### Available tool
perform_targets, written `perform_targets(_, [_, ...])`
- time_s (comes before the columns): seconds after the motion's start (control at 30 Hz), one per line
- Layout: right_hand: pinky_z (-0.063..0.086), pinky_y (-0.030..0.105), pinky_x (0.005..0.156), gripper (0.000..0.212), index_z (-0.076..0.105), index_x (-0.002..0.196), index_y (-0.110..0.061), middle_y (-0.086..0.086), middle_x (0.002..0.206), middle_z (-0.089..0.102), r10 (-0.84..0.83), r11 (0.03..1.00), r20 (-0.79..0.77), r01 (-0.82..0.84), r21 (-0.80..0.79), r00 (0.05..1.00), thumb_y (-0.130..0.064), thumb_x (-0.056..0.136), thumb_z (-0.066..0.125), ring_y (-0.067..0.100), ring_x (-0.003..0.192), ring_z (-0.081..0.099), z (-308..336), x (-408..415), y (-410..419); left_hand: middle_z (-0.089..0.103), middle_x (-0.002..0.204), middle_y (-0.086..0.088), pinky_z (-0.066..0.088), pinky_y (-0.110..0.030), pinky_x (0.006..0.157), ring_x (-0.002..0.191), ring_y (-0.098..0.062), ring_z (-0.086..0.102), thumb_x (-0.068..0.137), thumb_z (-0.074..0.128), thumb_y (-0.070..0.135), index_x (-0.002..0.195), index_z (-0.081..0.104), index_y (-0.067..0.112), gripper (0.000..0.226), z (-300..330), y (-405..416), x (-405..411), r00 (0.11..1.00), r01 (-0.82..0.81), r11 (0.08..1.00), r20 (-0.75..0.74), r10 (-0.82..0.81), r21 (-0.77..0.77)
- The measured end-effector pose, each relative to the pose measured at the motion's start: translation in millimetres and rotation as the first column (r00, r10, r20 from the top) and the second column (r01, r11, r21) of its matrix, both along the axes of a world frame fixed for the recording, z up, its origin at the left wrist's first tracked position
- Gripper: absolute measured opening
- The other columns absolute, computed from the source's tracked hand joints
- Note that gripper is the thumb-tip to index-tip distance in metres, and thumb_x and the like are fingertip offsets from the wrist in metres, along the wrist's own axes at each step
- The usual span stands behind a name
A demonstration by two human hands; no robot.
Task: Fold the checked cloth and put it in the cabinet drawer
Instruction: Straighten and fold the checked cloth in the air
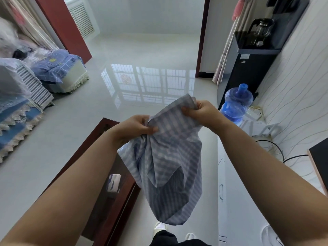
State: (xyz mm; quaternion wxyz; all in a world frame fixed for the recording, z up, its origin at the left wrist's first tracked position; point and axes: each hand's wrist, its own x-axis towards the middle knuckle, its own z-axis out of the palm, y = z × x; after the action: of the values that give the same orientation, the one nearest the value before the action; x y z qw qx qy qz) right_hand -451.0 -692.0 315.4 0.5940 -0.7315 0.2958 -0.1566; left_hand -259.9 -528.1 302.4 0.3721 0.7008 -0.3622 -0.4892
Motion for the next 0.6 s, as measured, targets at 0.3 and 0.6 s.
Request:
perform_targets(0.3, [0.033, 0.027, 0.066, 0.031, 0.059, 0.084, -0.009, 0.005, 0.081, 0.058, -0.816, 0.471, 0.108, 0.761, -0.445, 0.568, -0.032, 0.098, 0.043, 0.021, 0.079, 0.050, 7, -51, -102, 0.057, 0.073, -0.006, 0.033, -0.014, 0.029, 0.030, -0.003, 0.048, 0.089, 0.065, 0.017, 0.119, 0.049, 0.008, 0.035, -31, -6, 63, 0.368, -0.892, 0.340, -0.039, 0.929, -0.299])
perform_targets(0.6, [0.039, 0.030, 0.074, 0.031, 0.061, 0.109, -0.008, 0.014, 0.108, 0.066, -0.848, 0.492, -0.027, 0.766, -0.413, 0.530, -0.029, 0.096, 0.041, 0.032, 0.100, 0.060, -29, -69, -95, 0.049, 0.137, -0.012, 0.051, -0.027, 0.092, 0.116, -0.024, 0.057, 0.088, 0.067, 0.019, 0.140, 0.041, 0.010, 0.059, -43, -21, 53, 0.387, -0.881, 0.373, 0.012, 0.922, -0.292])
